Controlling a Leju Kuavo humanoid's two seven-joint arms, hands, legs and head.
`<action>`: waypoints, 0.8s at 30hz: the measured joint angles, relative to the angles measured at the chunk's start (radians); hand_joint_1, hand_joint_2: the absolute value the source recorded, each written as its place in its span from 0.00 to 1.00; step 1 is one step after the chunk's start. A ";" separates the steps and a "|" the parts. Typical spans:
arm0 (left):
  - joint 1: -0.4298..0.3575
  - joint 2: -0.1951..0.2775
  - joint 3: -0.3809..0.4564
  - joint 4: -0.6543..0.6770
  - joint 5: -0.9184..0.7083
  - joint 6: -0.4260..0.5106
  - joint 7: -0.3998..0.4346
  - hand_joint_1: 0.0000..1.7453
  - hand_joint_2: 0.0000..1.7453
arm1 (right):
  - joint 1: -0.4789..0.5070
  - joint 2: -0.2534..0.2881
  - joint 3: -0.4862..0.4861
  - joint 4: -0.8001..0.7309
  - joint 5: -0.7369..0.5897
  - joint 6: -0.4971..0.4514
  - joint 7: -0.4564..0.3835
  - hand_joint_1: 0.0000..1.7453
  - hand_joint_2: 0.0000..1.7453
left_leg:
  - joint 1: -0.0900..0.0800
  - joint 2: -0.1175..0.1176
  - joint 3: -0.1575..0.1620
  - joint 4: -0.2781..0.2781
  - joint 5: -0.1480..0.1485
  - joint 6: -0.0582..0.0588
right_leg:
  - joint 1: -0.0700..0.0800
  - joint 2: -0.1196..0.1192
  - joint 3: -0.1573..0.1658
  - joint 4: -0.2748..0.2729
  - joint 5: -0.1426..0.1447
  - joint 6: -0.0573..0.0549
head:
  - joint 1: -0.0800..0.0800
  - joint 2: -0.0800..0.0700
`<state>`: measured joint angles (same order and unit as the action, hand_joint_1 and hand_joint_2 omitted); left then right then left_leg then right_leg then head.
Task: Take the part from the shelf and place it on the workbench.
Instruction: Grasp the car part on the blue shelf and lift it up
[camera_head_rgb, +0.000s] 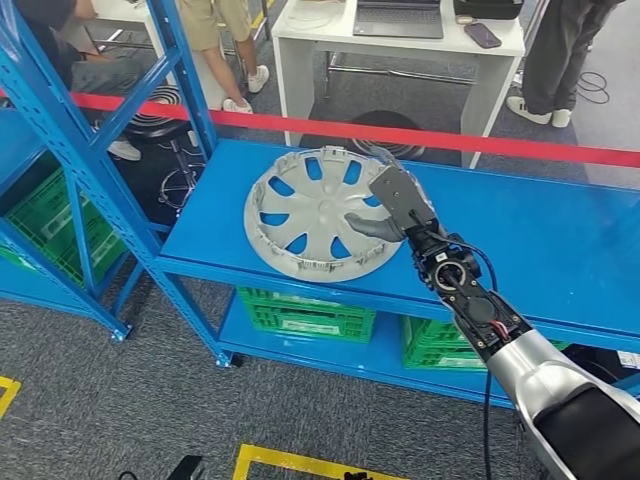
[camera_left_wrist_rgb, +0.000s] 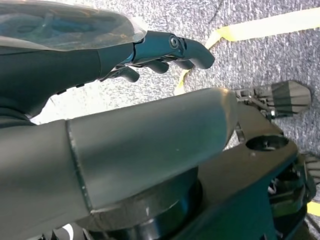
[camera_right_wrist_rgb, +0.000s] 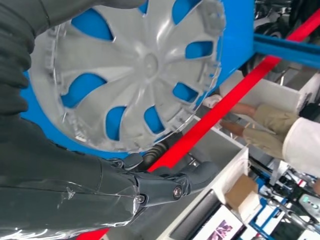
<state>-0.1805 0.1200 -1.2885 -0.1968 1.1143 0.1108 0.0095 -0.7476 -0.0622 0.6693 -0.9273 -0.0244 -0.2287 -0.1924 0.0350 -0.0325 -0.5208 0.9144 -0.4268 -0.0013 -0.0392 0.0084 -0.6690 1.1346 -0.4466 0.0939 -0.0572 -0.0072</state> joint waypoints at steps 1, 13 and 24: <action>0.001 0.000 -0.001 0.000 0.000 0.000 0.000 0.00 0.00 | 0.001 -0.001 0.000 0.000 0.000 0.000 0.003 0.00 1.00 | 0.002 -0.001 0.004 0.005 -0.007 -0.008 | -0.003 0.001 0.033 -0.070 0.026 0.004 | 0.000 0.000; -0.007 -0.001 -0.007 0.000 0.005 0.012 0.003 0.00 0.00 | 0.015 -0.008 0.001 -0.017 0.000 0.001 0.017 0.00 1.00 | -0.008 0.024 -0.224 0.330 -0.095 -0.036 | 0.025 0.001 0.151 -0.169 -0.008 -0.088 | -0.010 0.000; -0.001 -0.001 -0.007 0.000 0.017 0.021 0.003 0.00 0.00 | 0.006 -0.009 0.007 -0.017 0.012 0.018 0.020 0.00 1.00 | -0.039 0.017 -0.119 0.005 0.116 0.029 | 0.043 0.004 0.183 -0.116 -0.112 -0.065 | -0.010 0.000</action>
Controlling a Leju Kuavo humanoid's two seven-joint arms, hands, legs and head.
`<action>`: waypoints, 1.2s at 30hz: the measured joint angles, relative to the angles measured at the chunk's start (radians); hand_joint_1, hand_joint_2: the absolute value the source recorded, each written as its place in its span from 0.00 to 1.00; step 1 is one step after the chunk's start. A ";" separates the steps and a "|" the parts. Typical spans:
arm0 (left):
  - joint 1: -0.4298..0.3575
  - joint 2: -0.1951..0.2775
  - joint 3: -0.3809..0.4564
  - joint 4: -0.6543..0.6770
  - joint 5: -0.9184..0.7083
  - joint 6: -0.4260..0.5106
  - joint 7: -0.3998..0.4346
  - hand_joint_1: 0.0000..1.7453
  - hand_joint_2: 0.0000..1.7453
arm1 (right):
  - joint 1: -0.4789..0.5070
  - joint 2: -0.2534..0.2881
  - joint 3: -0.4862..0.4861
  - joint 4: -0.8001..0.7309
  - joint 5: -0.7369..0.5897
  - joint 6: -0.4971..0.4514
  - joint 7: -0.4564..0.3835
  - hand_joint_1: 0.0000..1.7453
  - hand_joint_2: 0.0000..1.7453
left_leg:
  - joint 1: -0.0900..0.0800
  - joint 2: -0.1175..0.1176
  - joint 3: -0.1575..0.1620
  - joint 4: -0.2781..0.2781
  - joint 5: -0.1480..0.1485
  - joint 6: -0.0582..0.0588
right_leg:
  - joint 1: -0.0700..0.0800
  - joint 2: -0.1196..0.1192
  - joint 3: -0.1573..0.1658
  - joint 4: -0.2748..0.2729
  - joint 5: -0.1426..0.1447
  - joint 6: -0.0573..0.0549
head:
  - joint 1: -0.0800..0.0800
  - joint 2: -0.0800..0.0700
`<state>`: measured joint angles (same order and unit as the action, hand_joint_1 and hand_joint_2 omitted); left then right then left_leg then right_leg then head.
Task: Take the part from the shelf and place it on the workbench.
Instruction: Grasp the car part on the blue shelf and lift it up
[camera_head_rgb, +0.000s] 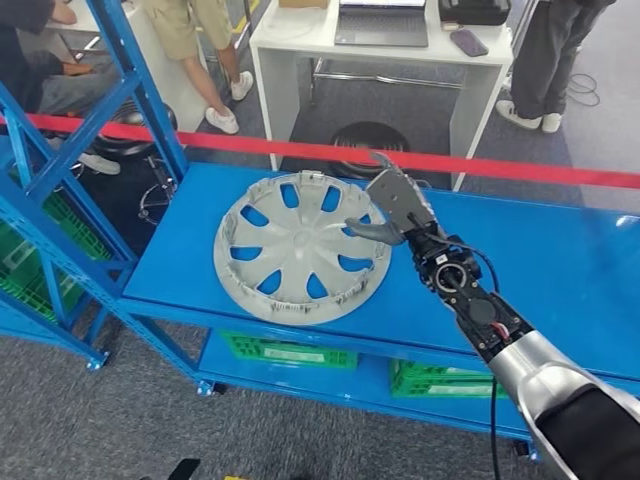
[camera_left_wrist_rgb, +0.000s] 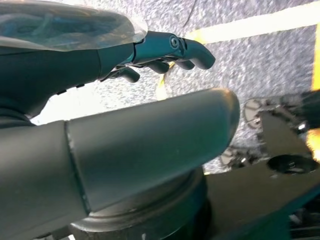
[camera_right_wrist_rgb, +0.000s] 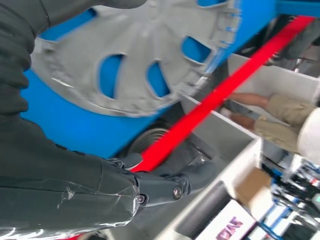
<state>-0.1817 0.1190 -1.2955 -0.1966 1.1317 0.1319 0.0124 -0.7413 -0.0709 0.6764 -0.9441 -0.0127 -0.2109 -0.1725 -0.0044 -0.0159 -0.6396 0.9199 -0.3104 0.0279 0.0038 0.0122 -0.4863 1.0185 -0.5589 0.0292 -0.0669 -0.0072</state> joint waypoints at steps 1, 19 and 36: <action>0.000 -0.001 0.000 0.000 0.002 0.001 -0.001 0.00 0.00 | -0.003 0.000 0.001 0.001 0.005 0.001 0.000 0.00 1.00 | 0.001 0.000 0.004 -0.002 -0.003 0.001 | -0.003 -0.002 -0.033 0.065 -0.029 0.004 | 0.000 0.000; 0.004 -0.010 0.000 0.000 -0.002 0.005 0.002 0.00 0.00 | -0.031 0.023 0.056 0.071 0.149 -0.005 0.046 0.00 1.00 | -0.002 -0.013 0.009 0.028 -0.029 -0.015 | -0.005 -0.002 -0.058 -0.044 0.102 -0.015 | -0.001 0.000; -0.013 -0.014 -0.001 0.000 -0.021 -0.002 0.019 0.00 0.00 | -0.087 0.126 0.234 0.191 0.631 0.019 0.279 0.00 1.00 | -0.002 -0.013 0.009 0.025 -0.031 -0.030 | -0.004 -0.002 -0.058 -0.045 0.099 -0.021 | -0.001 0.000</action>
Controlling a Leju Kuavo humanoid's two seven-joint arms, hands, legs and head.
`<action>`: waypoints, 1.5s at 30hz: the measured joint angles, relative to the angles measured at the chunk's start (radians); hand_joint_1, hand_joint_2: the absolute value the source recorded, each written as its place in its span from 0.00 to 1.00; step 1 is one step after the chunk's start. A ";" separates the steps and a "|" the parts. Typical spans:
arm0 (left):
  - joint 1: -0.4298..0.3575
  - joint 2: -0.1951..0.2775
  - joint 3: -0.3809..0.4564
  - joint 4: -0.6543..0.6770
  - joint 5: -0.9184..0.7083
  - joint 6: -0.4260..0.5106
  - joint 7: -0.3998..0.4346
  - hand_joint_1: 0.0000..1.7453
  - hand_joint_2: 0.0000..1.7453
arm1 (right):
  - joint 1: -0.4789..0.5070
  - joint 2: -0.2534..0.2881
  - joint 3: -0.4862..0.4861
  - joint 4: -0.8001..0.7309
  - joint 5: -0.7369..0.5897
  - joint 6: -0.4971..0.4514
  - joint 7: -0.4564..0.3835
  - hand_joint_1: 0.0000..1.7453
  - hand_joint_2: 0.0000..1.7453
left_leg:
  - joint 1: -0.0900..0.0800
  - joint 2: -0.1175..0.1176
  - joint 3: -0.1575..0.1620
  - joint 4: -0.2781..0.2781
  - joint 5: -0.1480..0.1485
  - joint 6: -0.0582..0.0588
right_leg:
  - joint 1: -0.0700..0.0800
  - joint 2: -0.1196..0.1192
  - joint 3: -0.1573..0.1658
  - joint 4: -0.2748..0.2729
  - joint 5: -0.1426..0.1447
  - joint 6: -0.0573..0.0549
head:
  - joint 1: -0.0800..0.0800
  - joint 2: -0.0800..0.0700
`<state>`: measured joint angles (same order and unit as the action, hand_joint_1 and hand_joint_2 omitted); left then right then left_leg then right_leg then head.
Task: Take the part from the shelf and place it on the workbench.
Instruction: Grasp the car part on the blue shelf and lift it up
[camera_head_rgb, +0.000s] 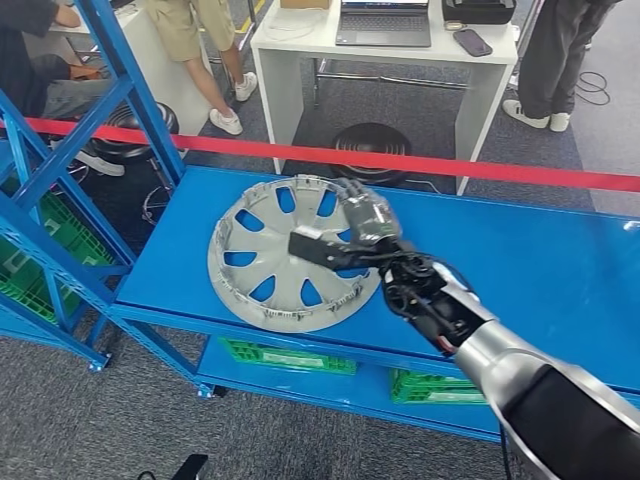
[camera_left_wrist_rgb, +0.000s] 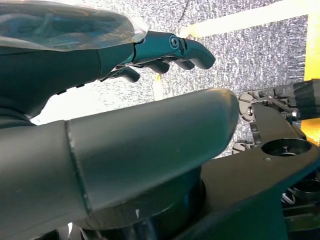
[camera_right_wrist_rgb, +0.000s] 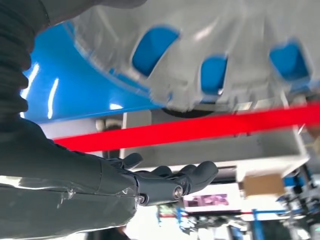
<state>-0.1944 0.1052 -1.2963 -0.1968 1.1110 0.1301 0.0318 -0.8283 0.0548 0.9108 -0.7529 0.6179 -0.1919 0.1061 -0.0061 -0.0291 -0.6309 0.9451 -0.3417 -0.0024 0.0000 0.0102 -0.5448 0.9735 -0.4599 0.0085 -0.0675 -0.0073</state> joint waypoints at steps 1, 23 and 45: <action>-0.001 -0.001 0.000 0.000 0.002 0.000 -0.001 0.00 0.00 | 0.000 0.015 0.012 0.017 0.015 0.007 -0.004 0.00 1.00 | 0.000 0.000 0.000 0.000 0.000 0.000 | 0.000 0.000 0.000 0.000 0.000 0.000 | 0.000 0.000; 0.039 -0.022 0.000 0.000 0.048 -0.006 -0.026 0.00 0.00 | -0.011 0.067 0.084 0.175 0.007 -0.007 -0.005 0.00 1.00 | 0.000 0.000 0.000 0.001 -0.001 0.000 | -0.001 0.000 0.001 -0.004 0.000 0.000 | 0.000 0.000; 0.042 -0.030 0.000 0.000 0.035 -0.007 -0.022 0.00 0.00 | 0.045 -0.053 -0.071 -0.072 -0.080 -0.051 -0.033 0.00 1.00 | 0.000 0.002 0.000 0.002 -0.001 0.001 | -0.001 0.002 0.001 -0.004 0.001 0.001 | 0.000 0.000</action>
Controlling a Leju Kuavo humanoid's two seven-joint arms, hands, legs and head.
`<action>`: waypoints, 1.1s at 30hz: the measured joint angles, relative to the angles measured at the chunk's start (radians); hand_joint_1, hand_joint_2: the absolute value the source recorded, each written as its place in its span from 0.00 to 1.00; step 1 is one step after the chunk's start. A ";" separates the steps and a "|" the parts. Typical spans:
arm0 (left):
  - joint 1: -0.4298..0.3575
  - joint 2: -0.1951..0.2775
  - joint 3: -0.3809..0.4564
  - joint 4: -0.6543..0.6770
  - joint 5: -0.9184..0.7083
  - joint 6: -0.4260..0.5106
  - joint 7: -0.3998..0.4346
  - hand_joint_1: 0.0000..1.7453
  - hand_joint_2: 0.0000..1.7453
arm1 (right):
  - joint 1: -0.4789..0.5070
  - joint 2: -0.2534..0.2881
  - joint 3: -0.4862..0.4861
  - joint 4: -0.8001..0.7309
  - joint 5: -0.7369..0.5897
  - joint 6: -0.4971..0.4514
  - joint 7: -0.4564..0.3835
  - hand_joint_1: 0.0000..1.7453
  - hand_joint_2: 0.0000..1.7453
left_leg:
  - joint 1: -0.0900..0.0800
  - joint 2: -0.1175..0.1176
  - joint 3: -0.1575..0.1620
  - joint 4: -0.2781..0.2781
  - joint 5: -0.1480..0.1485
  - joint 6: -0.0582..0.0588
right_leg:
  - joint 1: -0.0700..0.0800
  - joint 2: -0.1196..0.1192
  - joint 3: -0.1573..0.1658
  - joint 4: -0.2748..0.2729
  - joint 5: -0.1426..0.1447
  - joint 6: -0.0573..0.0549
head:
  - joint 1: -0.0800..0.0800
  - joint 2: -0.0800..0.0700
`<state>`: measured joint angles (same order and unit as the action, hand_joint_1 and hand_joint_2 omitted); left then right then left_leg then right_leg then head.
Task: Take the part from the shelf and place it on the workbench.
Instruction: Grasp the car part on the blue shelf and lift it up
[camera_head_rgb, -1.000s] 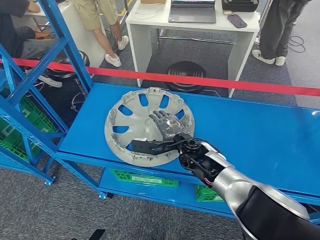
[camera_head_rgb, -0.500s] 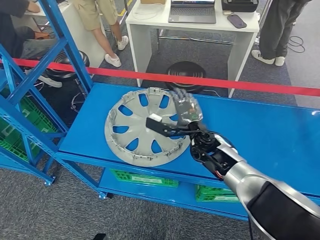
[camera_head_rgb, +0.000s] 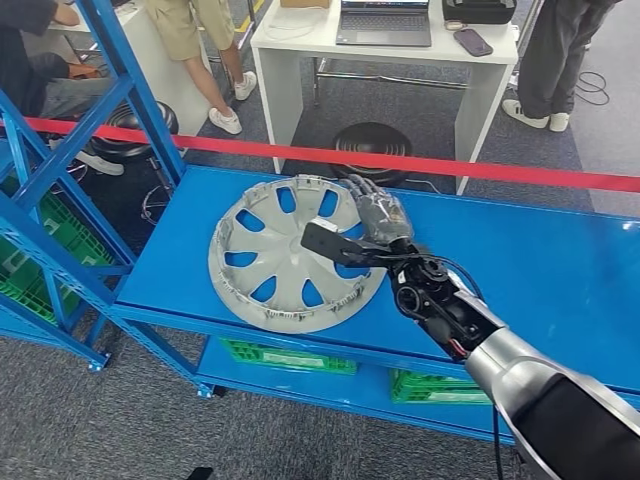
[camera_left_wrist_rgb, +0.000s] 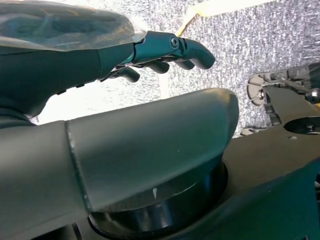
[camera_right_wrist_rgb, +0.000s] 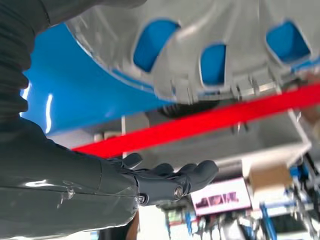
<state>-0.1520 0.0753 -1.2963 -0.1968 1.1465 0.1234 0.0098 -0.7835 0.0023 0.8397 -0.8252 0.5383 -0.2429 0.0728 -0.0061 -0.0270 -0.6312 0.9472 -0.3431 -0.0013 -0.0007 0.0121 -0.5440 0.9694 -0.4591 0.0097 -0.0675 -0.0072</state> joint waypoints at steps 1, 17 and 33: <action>0.000 -0.001 0.000 0.000 -0.001 0.000 0.002 0.00 0.00 | 0.000 -0.001 -0.002 0.000 -0.005 0.013 -0.002 0.00 1.00 | 0.000 0.000 0.000 0.000 0.000 0.000 | 0.000 0.000 0.000 0.000 0.000 0.000 | 0.000 0.000; -0.004 -0.011 0.000 0.000 -0.008 -0.001 0.005 0.00 0.00 | -0.002 0.004 0.011 0.027 -0.021 0.110 -0.035 0.00 1.00 | 0.000 0.000 0.000 0.000 0.000 0.000 | 0.000 -0.001 0.001 0.000 0.000 0.000 | 0.000 0.000; -0.002 -0.017 0.000 0.000 0.005 -0.001 0.005 0.00 0.00 | -0.014 0.050 0.035 0.078 -0.027 0.149 -0.092 0.00 1.00 | 0.000 -0.001 0.000 0.000 0.000 0.000 | 0.000 -0.001 0.001 0.000 0.000 0.000 | 0.000 0.000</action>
<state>-0.1538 0.0582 -1.2963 -0.1968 1.1520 0.1227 0.0146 -0.7970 0.0523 0.8748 -0.7473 0.5116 -0.0936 -0.0190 -0.0062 -0.0278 -0.6315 0.9470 -0.3431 -0.0013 -0.0004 0.0111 -0.5430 0.9694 -0.4592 0.0097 -0.0675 -0.0073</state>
